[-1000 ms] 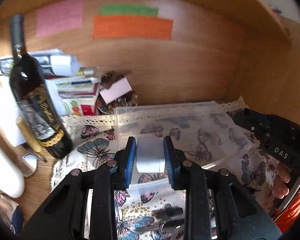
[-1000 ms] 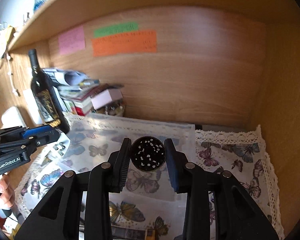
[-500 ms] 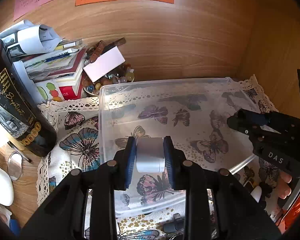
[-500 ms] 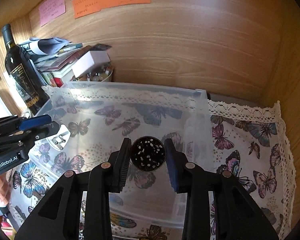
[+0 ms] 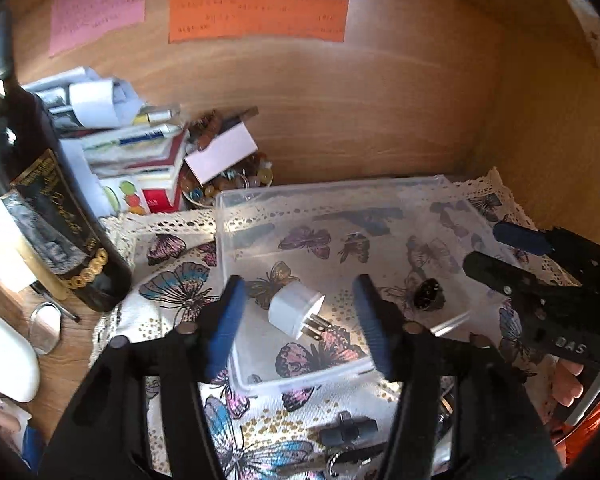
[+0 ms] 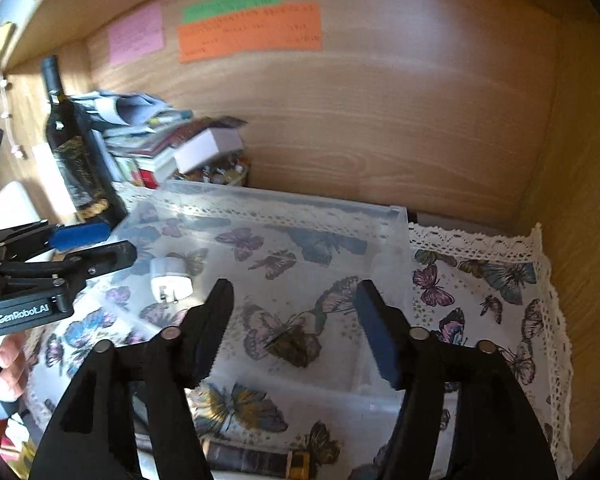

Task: Organize rigid objects
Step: 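Carry the plug adapter with the left tool into the clear box while the right tool drops the grinder in, then grasp the silver metal cylinder with the left tool while the right tool grasps the white massager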

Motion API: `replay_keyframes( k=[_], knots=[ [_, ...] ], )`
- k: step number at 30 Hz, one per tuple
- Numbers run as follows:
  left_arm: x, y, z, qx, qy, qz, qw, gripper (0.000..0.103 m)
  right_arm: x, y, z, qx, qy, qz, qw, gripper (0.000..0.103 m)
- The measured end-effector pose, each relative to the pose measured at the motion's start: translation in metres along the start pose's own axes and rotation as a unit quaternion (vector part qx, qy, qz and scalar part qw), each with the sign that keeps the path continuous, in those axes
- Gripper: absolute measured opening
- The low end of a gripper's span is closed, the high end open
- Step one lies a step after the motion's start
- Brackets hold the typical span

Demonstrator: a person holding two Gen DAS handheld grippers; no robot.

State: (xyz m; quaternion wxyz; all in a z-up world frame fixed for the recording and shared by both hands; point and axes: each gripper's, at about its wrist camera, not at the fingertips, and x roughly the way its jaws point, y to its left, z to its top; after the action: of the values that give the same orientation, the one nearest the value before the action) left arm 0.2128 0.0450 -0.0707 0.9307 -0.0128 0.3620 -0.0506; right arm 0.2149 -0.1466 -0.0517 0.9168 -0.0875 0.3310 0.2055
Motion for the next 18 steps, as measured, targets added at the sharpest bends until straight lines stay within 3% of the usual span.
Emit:
replay_keyframes(
  k=[8,18],
  knots=[
    [-0.042,-0.005,-0.027,0.020,-0.025,0.014,0.9994,0.086,-0.036,0.016,-0.026,-0.026,-0.016,0.004,1.000,0.076],
    [-0.046,-0.003,-0.097,0.018,0.034,0.018,0.9991,0.089,-0.032,0.034,-0.092,-0.040,0.058,0.027,0.997,0.080]
  ],
)
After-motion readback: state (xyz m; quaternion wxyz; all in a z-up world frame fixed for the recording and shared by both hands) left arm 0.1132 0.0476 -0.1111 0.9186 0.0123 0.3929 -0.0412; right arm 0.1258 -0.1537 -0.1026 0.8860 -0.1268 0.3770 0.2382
